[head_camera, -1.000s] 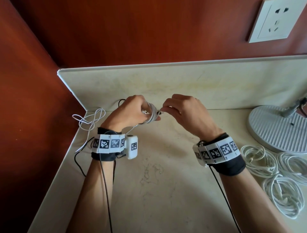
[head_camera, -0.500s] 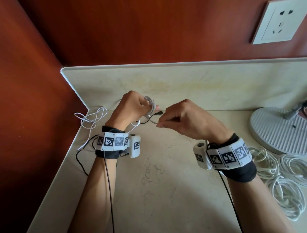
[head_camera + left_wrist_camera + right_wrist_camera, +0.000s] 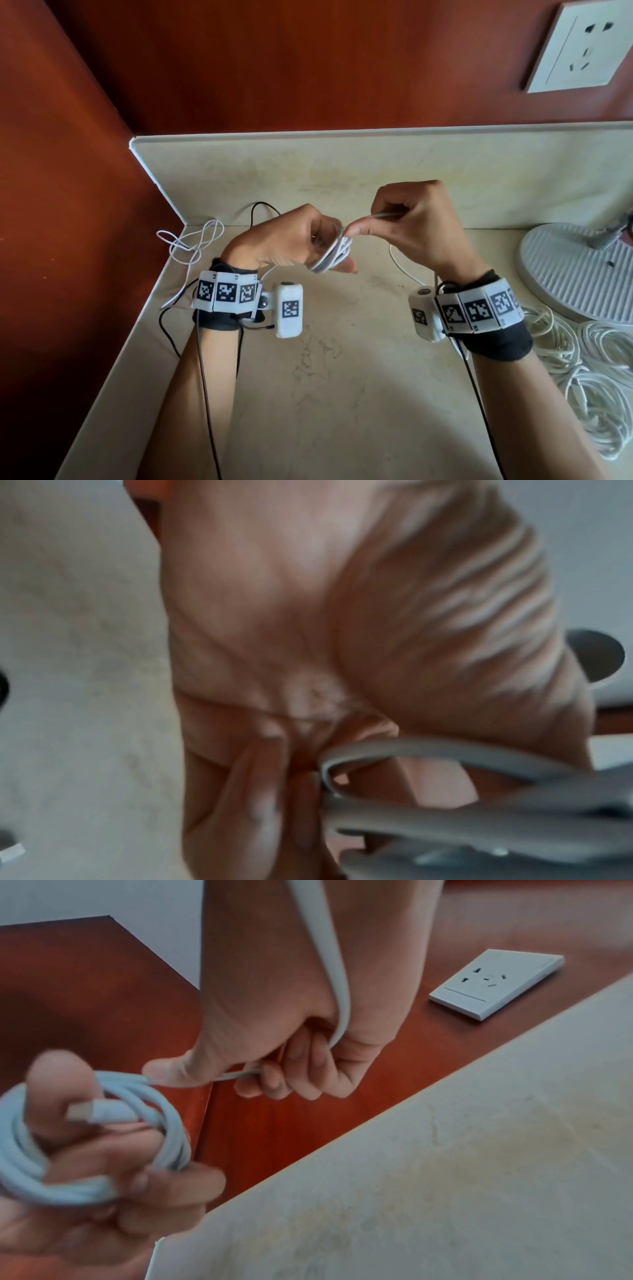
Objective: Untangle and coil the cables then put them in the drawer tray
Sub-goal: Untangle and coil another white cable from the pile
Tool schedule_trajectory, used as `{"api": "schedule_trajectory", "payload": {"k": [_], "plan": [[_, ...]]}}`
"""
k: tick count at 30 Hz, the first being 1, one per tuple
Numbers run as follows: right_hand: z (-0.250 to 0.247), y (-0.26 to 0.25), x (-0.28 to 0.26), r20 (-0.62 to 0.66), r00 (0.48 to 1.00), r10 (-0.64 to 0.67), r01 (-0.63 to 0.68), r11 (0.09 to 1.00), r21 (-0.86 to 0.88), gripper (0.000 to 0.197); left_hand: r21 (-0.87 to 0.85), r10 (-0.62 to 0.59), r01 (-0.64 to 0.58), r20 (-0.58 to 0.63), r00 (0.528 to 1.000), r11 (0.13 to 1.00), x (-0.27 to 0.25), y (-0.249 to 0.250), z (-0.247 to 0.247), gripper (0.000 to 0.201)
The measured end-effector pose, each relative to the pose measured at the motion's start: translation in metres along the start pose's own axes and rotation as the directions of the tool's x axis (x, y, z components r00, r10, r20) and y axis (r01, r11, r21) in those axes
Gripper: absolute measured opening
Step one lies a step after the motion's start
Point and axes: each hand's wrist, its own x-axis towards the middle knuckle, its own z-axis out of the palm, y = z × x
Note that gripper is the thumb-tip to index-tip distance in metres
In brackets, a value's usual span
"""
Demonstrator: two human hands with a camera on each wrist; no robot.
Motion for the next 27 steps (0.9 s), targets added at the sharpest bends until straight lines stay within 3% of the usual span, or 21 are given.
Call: {"api": "schedule_trajectory", "payload": {"k": [3,6,7,12,15,19,22,25,27], "plan": [[0.006,0.002,-0.001,0.010,1.000,-0.021,0.019,0.985,0.173,0.046,-0.076,0.089,-0.085,0.054,0.995,0.993,-0.003,0.009,0.005,0.010],[0.011,0.001,-0.002,0.049,0.997,-0.052,0.037,0.963,0.266,0.020,-0.147,0.121,-0.121,-0.009,0.993,0.982,-0.002,0.010,0.005,0.042],[0.012,0.001,-0.001,0.057,0.997,-0.059,0.043,0.967,0.253,0.015,-0.143,0.137,-0.144,-0.055,0.989,0.979,-0.003,0.009,0.004,0.043],[0.017,0.003,0.000,0.008,0.999,0.039,-0.040,0.984,0.172,0.018,-0.160,0.214,-0.253,-0.228,0.950,0.954,-0.005,0.001,-0.004,0.008],[0.027,0.005,0.000,-0.052,0.997,0.061,-0.051,0.983,0.175,0.024,-0.096,0.253,-0.288,-0.272,0.929,0.953,-0.002,0.009,-0.002,0.009],[0.037,0.005,-0.001,-0.052,0.995,0.090,-0.077,0.973,0.217,0.032,-0.057,0.327,-0.366,-0.337,0.883,0.929,0.001,0.012,0.003,0.023],[0.042,-0.001,-0.001,-0.061,0.998,0.026,-0.018,0.992,0.129,0.032,-0.142,0.392,-0.471,-0.378,0.839,0.871,0.005,0.012,0.009,0.049],[0.043,-0.004,-0.001,-0.045,0.998,-0.038,0.039,0.999,0.025,0.022,-0.238,0.335,-0.482,-0.468,0.817,0.843,0.009,0.009,0.012,0.060],[0.045,-0.006,-0.003,0.004,0.999,-0.053,0.053,0.998,-0.041,0.018,-0.235,0.290,-0.472,-0.540,0.790,0.849,0.012,0.007,0.011,0.080]]}}
